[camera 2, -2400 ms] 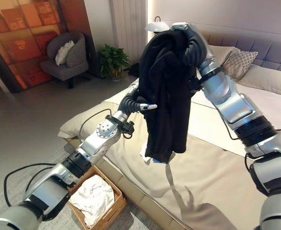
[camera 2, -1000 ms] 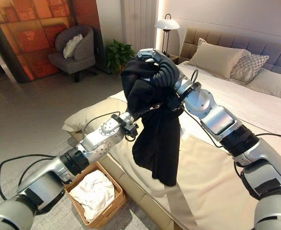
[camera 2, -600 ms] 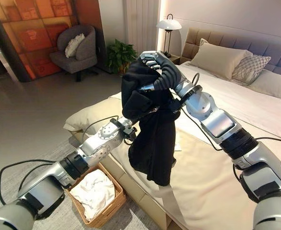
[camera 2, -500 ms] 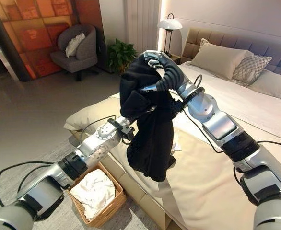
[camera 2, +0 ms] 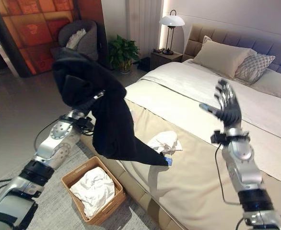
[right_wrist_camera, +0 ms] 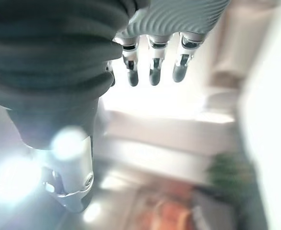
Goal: Pick up clothes into the bucket
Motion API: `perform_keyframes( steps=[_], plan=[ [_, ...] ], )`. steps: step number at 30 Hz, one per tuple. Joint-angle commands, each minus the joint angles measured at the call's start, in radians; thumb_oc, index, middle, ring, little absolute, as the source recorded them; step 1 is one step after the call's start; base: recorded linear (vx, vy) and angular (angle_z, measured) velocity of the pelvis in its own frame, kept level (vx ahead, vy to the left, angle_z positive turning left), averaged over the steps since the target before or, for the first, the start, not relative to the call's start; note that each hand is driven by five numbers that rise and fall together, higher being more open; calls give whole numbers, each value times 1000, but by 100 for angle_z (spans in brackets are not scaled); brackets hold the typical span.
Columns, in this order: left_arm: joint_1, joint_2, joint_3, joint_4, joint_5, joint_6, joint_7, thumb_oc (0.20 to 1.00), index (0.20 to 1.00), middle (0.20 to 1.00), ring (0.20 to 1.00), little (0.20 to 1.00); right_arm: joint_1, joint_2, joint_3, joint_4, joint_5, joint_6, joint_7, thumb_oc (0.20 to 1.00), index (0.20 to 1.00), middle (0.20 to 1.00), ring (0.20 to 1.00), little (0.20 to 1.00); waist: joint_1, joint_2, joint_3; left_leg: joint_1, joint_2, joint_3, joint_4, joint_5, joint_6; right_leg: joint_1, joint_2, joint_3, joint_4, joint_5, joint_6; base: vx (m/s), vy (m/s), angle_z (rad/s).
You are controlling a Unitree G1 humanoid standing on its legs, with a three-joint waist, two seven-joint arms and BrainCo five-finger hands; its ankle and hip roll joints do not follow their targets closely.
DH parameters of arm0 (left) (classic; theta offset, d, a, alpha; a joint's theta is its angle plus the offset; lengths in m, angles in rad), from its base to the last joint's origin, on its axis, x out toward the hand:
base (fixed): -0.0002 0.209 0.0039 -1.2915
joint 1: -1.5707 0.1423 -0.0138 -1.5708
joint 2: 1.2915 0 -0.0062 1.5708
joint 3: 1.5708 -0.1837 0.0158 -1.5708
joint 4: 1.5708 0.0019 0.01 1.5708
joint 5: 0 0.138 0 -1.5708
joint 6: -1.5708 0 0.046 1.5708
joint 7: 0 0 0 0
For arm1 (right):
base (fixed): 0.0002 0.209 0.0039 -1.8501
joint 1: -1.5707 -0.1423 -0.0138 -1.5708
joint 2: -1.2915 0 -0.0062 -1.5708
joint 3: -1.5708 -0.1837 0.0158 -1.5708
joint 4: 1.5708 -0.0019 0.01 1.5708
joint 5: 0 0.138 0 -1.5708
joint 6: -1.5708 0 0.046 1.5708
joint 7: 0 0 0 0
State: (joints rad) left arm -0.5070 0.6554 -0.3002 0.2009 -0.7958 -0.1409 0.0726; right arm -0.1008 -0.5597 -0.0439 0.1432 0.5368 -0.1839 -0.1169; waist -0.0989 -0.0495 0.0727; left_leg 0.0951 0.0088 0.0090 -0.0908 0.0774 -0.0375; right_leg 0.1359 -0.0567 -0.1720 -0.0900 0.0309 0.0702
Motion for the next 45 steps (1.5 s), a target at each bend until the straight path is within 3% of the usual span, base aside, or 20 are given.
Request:
perform_keyframes(
  steps=[1, 3, 6, 8, 10, 12, 19, 28, 30, 35, 40, 45],
  plan=[
    [-100, 62, 94, 14, 48, -103, 10, 200, 200, 200, 200, 200, 20, 42, -49, 66, 95, -40, 28, 1000, 1000, 1000, 1000, 1000, 2, 3, -46, 47, 2, 0, 58, -128, 5, -46, -56, 1, 118, -35, 62, 0, 0, 0],
    [-133, 134, 140, 53, 79, -128, 32, 200, 200, 200, 200, 200, 119, 148, -62, 276, 127, -39, 49, 1000, 1000, 1000, 1000, 1000, -3, 14, -40, 45, 0, -5, 62, -129, 3, -45, -58, -4, 119, -37, 64, 0, 0, 0],
    [-123, 167, 176, 54, 108, -144, 44, 200, 200, 200, 200, 200, 161, 196, -39, 389, 95, -34, 58, 1000, 1000, 1000, 1000, 1000, -4, 15, -39, 45, 0, -5, 64, -130, 1, -44, -59, -7, 119, -37, 65, -1, -2, 2],
    [-93, 204, 230, 50, 153, -167, 62, 200, 200, 200, 200, 200, 199, 234, -14, 578, 28, -5, 70, 1000, 1000, 1000, 1000, 1000, -1, 17, -36, 43, 1, -5, 65, -129, -3, -43, -60, -8, 116, -37, 66, -5, -10, 3],
    [-89, 205, 234, 48, 153, -167, 62, 200, 200, 200, 200, 200, 196, 233, -11, 583, 28, -7, 71, 1000, 1000, 1000, 1000, 1000, -4, 17, -36, 43, 1, -5, 65, -129, -3, -43, -60, -8, 116, -38, 66, 0, 0, 0],
    [-60, 229, 303, 31, 150, -201, 83, 200, 200, 200, 200, 200, 211, 252, 38, 809, -72, 30, 84, 1000, 1000, 1000, 1000, 1000, 3, 21, -32, 41, 1, -6, 64, -128, -6, -44, -62, -6, 113, -36, 67, -7, -2, -3],
    [-38, 243, 350, 25, 154, -220, 110, 200, 200, 200, 200, 200, 224, 256, 103, 975, -201, 62, 101, 1000, 1000, 1000, 1000, 1000, 3, 26, -24, 42, -3, -8, 66, -128, -6, -40, -65, -7, 110, -35, 67, -2, 0, 1],
    [15, 256, 381, 42, 204, -213, 131, 200, 200, 200, 200, 200, 231, 262, 141, 1007, -274, 65, 94, 1000, 1000, 1000, 1000, 1000, 3, 28, -8, 40, -5, -6, 68, -129, -4, -44, -67, -2, 112, -33, 68, 0, 0, 0],
    [46, 267, 392, 64, 293, -200, 158, 200, 200, 200, 200, 200, 231, 265, 157, 998, -287, 61, 94, 1000, 1000, 1000, 1000, 1000, 4, 26, -1, 36, -5, -6, 70, -129, -3, -49, -68, 1, 114, -31, 68, 0, 0, 0],
    [109, 258, 426, 86, 358, -191, 172, 200, 200, 200, 200, 200, 226, 262, 169, 979, -291, 55, 97, 1000, 1000, 1000, 1000, 1000, 4, 23, 18, 18, -7, -7, 81, -129, -1, -70, -69, 6, 126, -31, 66, -31, 10, -1],
    [160, 216, 438, 137, 393, -186, 188, 200, 200, 200, 200, 200, 217, 248, 185, 940, -300, 45, 96, 1000, 1000, 1000, 1000, 1000, 4, 19, 63, -37, -14, -9, 116, -130, 6, -127, -73, 18, 164, -31, 64, -74, 22, -1],
    [157, 156, 429, 198, 378, -199, 224, 200, 200, 200, 200, 200, 178, 223, 195, 902, -290, 28, 80, 1000, 1000, 1000, 1000, 1000, 4, 15, 151, -136, -26, -13, 163, -120, 13, -230, -84, 27, 228, -27, 60, -138, 36, 2]
  ],
)
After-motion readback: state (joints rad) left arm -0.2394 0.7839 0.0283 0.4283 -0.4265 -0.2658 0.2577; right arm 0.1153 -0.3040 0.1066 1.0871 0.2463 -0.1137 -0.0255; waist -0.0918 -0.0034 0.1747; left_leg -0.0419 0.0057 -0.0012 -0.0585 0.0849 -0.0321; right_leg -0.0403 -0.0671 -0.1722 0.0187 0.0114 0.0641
